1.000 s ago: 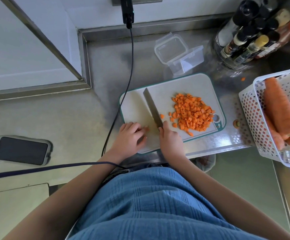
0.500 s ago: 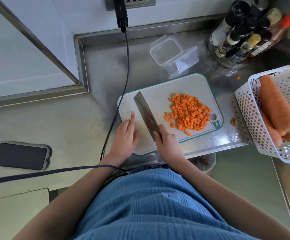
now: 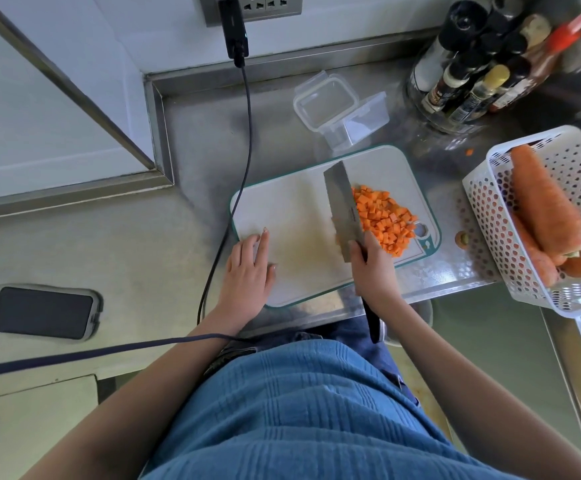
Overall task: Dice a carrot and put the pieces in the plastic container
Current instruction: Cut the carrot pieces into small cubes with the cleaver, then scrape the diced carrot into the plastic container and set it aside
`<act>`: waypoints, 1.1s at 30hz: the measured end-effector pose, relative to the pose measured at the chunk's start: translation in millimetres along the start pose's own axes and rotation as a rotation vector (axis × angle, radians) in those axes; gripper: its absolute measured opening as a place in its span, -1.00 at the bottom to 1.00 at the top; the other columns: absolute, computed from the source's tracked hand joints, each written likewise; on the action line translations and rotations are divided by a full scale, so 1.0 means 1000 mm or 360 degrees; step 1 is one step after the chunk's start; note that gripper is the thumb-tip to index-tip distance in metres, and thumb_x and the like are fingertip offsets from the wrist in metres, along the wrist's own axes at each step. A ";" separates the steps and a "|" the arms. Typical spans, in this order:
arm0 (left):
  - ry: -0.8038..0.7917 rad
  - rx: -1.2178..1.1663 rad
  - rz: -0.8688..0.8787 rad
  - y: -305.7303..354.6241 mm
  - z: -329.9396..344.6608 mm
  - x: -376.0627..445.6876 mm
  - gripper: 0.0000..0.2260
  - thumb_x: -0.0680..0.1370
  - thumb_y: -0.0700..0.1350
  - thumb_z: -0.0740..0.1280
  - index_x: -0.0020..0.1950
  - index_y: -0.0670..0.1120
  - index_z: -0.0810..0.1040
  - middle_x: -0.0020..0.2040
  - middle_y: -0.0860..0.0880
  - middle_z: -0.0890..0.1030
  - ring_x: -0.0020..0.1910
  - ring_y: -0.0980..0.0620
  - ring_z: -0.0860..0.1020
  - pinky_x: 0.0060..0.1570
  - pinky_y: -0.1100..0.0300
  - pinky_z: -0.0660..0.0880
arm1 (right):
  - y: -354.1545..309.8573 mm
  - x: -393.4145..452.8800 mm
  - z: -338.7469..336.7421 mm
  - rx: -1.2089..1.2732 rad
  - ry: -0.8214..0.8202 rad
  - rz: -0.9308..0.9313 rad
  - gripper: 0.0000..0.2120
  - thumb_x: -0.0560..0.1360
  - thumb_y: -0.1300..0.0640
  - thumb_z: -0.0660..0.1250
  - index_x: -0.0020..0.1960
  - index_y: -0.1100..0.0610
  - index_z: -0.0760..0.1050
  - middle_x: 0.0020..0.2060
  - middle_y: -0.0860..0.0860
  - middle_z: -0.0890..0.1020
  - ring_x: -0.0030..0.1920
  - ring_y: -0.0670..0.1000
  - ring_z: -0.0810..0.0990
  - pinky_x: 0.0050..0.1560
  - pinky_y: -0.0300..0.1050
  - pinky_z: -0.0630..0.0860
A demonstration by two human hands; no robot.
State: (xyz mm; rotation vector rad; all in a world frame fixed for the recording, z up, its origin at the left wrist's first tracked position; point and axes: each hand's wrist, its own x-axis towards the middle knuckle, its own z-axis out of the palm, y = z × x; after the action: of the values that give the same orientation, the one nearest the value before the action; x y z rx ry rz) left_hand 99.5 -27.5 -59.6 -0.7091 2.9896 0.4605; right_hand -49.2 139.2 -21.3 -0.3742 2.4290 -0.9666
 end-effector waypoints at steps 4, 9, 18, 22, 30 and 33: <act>-0.0040 0.0065 0.0020 0.000 -0.002 0.005 -0.48 0.57 0.00 0.15 0.45 -0.26 0.25 0.29 -0.24 0.39 0.24 -0.23 0.39 0.25 -0.07 0.37 | 0.004 0.006 -0.021 0.0203 0.0183 0.0080 -0.78 0.61 0.05 0.17 -0.15 0.15 0.37 -0.41 0.11 0.48 -0.45 0.10 0.45 -0.43 0.09 0.51; -0.0129 0.0053 -0.0131 -0.005 -0.008 0.028 -0.40 0.56 0.13 0.03 0.43 -0.29 0.26 0.29 -0.30 0.37 0.24 -0.30 0.35 0.30 -0.13 0.29 | 0.016 0.030 -0.059 0.0144 0.0347 0.0147 -0.67 0.62 -0.03 0.12 -0.13 0.21 0.43 -0.41 0.08 0.53 -0.48 0.03 0.51 -0.39 -0.13 0.43; -0.0100 0.0055 -0.0462 0.017 -0.005 0.039 -0.38 0.56 0.13 0.10 0.43 -0.31 0.20 0.37 -0.30 0.27 0.33 -0.31 0.24 0.38 -0.05 0.08 | 0.041 0.067 -0.088 0.0049 0.0290 0.0188 -0.54 0.59 -0.14 0.12 -0.09 0.27 0.47 -0.26 0.25 0.59 -0.18 0.27 0.60 -0.08 0.22 0.55; -0.0125 0.0078 -0.0607 0.008 -0.010 0.051 -0.33 0.57 0.14 0.12 0.47 -0.33 0.09 0.38 -0.25 0.23 0.30 -0.28 0.22 0.38 -0.02 0.03 | 0.033 0.066 -0.089 -0.0030 0.0166 0.0135 -0.72 0.64 0.04 0.14 -0.02 0.23 0.49 -0.26 0.08 0.56 -0.21 0.12 0.52 -0.25 -0.03 0.46; -0.0103 0.0070 -0.0540 0.003 -0.010 0.053 -0.34 0.55 0.09 0.21 0.45 -0.34 0.11 0.36 -0.26 0.25 0.32 -0.24 0.21 0.38 -0.01 0.14 | 0.043 0.050 -0.085 -0.0042 0.0128 0.0102 -0.66 0.64 0.05 0.13 0.23 0.27 0.50 -0.05 0.14 0.62 -0.15 0.04 0.50 -0.17 -0.13 0.37; -0.0039 0.0107 -0.0563 0.002 -0.013 0.053 -0.36 0.52 0.09 0.27 0.40 -0.33 0.23 0.28 -0.24 0.34 0.25 -0.23 0.30 0.23 -0.03 0.30 | 0.039 0.050 -0.087 -0.0061 0.0122 0.0063 -0.68 0.64 0.07 0.13 0.25 0.24 0.49 -0.02 0.06 0.60 -0.12 -0.01 0.52 -0.29 -0.28 0.37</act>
State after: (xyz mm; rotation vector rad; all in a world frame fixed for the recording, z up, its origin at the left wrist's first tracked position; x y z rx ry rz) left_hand 51.4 -53.0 -51.9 -1.1831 2.7533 0.3429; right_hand -140.7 195.6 -11.2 -0.3063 2.5174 -0.9344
